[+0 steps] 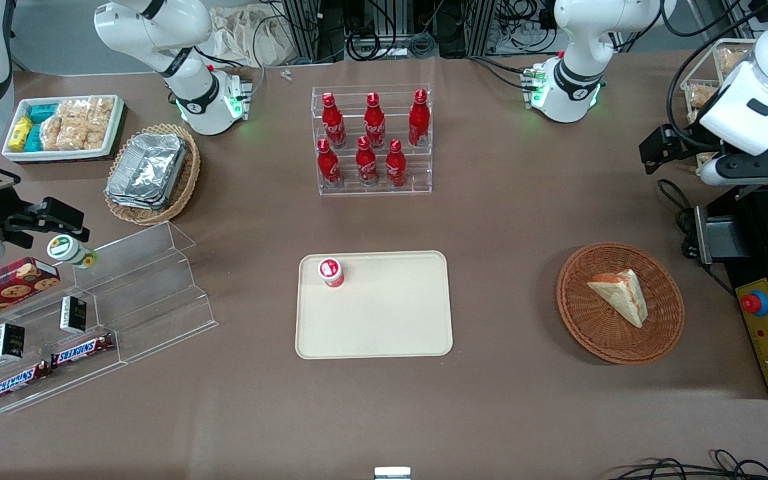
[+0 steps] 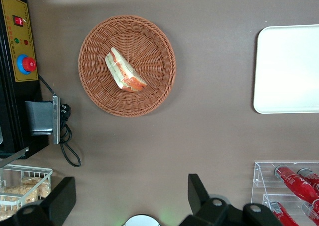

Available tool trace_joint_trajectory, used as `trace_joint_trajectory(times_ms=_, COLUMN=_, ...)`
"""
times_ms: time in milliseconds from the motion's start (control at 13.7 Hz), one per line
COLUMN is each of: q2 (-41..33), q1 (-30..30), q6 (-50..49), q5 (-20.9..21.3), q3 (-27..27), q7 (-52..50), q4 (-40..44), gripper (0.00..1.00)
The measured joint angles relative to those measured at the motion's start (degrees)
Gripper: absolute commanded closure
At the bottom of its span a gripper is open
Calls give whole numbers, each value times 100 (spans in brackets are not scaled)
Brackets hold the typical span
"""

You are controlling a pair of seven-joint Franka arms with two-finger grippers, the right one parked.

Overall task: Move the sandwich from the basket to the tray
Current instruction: 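Move the left gripper from rest toward the wicker basket, then lower the left gripper onto the sandwich and close on it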

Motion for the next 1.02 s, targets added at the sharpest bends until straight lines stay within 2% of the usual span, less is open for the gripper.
trace_joint_trajectory(times_ms=510, q2=4, q1=137, q6=0, q5=-94, q3=50, q7=-2, q4=-27, gripper=0)
trace_joint_trajectory(times_ms=729, q2=21, q1=644, q6=66, q5=-529, q3=75, q7=-48, q4=-199, gripper=0)
trace_joint_trajectory(times_ms=1021, q2=226, q1=1158, q6=709, q5=-749, q3=115, q7=-68, q4=-685, gripper=0)
